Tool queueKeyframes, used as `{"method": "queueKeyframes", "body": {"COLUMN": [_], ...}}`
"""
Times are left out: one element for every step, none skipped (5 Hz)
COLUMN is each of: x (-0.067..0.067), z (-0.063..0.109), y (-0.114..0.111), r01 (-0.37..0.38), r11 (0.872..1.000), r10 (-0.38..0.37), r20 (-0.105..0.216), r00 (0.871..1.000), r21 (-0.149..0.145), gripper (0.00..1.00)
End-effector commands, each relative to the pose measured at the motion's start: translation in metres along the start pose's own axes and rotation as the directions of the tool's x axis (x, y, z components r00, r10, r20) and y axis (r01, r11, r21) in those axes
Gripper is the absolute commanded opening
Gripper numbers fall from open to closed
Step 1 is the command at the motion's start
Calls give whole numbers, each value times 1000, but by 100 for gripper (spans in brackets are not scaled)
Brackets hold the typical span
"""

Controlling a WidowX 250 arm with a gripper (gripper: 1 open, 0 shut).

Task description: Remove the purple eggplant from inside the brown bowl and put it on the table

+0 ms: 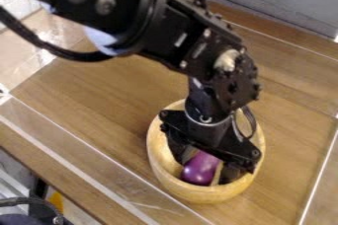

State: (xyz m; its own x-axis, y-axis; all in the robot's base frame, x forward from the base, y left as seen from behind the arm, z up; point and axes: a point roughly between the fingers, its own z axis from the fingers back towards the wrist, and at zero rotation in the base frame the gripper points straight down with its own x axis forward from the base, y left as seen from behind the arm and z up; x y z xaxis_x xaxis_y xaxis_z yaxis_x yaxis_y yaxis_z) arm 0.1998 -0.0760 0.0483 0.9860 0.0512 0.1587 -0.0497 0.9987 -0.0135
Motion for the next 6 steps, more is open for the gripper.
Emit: {"method": "queueKeyframes", "body": {"x": [8,12,16,18,19,12], "z": [-1,6,13,14,16,9], "y": [-6,-7,-8,-7,-7,-5], "r01": [-25,-19,-10,-72,-126,-150], "r11": [1000,1000,999,997,992,989], "r10": [26,20,11,73,127,150], "r20": [30,29,29,29,26,19], "r00": [999,999,1000,997,992,988], "r21": [-14,-23,-31,-28,-21,-17], "gripper": [100,100,100,100,100,100]}}
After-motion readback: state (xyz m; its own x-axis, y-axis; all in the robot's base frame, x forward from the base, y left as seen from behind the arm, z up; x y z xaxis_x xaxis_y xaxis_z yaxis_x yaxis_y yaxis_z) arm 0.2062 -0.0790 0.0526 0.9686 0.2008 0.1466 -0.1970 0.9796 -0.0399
